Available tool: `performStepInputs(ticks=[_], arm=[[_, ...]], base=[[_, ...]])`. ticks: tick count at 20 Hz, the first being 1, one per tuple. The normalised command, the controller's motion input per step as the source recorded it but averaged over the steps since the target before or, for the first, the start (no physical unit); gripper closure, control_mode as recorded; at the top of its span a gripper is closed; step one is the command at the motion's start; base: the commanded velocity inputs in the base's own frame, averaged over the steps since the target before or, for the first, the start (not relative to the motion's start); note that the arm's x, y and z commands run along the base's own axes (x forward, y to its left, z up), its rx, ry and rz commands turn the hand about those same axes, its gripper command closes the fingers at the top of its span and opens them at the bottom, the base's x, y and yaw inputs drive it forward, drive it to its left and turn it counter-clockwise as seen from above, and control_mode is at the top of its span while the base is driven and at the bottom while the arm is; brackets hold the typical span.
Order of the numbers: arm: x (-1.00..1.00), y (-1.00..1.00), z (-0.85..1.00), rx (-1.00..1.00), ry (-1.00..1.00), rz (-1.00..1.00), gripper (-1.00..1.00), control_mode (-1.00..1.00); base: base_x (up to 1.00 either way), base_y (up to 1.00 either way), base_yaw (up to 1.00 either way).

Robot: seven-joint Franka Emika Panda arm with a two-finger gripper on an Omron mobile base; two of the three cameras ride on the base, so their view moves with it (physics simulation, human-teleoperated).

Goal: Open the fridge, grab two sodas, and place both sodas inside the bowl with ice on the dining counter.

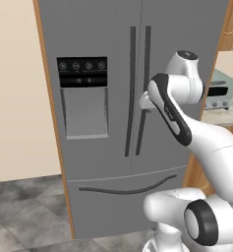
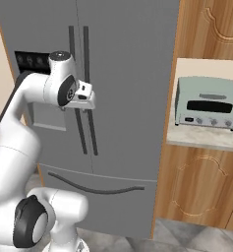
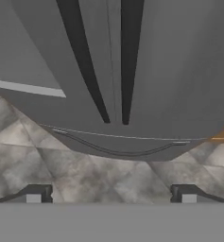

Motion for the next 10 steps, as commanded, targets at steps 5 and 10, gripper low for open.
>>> performStepInputs(ticks=[5, 10], arm=[[0.54, 0.0, 0.05, 0.02, -0.25, 0.0, -1.0, -1.0], [0.51, 0.0, 0.2, 0.0, -0.13, 0.0, -1.0, -1.0]], base=[[0.0, 0.0, 0.0], [0.0, 0.0, 0.0]])
